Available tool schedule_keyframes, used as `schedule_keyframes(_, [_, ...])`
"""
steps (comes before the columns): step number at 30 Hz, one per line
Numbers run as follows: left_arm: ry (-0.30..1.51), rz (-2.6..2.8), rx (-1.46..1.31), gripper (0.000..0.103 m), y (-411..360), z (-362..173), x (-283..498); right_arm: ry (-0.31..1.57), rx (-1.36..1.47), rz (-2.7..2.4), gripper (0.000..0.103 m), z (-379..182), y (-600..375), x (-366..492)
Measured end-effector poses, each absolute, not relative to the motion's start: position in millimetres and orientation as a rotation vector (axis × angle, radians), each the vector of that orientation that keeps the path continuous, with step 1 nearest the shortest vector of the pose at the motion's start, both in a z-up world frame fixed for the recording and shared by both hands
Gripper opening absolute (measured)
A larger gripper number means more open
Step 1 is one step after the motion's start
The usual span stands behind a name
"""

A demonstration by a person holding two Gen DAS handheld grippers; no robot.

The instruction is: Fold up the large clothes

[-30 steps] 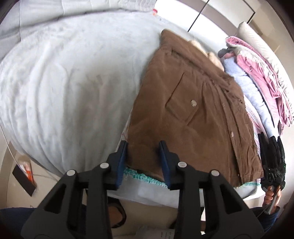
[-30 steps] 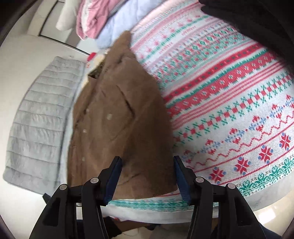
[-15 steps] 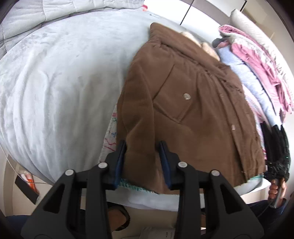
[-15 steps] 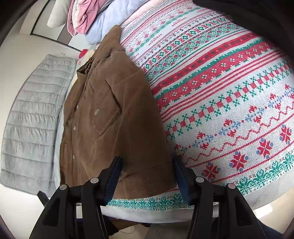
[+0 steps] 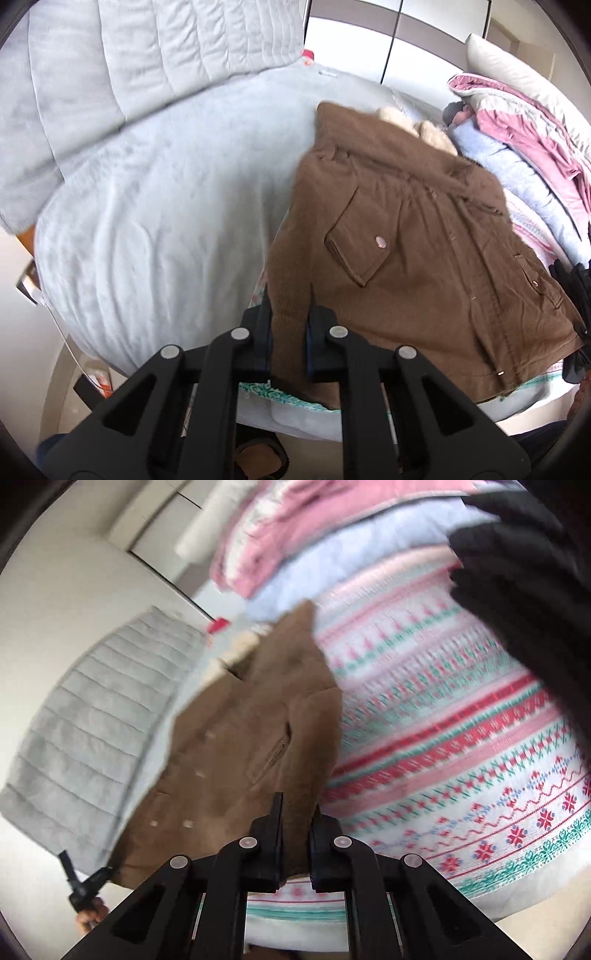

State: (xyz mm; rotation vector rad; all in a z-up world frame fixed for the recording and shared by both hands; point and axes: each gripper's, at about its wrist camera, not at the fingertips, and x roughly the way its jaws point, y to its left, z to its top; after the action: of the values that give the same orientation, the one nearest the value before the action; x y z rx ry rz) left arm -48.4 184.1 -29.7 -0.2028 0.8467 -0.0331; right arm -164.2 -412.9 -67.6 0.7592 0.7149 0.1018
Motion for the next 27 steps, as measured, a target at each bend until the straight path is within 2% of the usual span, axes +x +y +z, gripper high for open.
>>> schedule_keyframes(13, [0.747, -0.110, -0.313, 0.013, 207.4, 51.5, -96.4, 0.529, 0.662, 0.091, 0.008, 49.8, -408.2, -215.0])
schedule_keyframes(16, [0.757, -0.108, -0.317, 0.013, 210.9, 38.7, -114.2, 0.529, 0.653, 0.095, 0.008, 40.5, -403.6, -233.8])
schedule_keyframes(22, [0.907, -0.080, -0.356, 0.013, 212.5, -25.0, -106.5, 0.651, 0.787, 0.069, 0.008, -40.6, -411.3, -235.0])
schedule_keyframes(27, [0.818, -0.097, -0.377, 0.013, 215.4, 9.3, -131.0, 0.522, 0.784, 0.106, 0.007, -14.3, -415.2, -264.9])
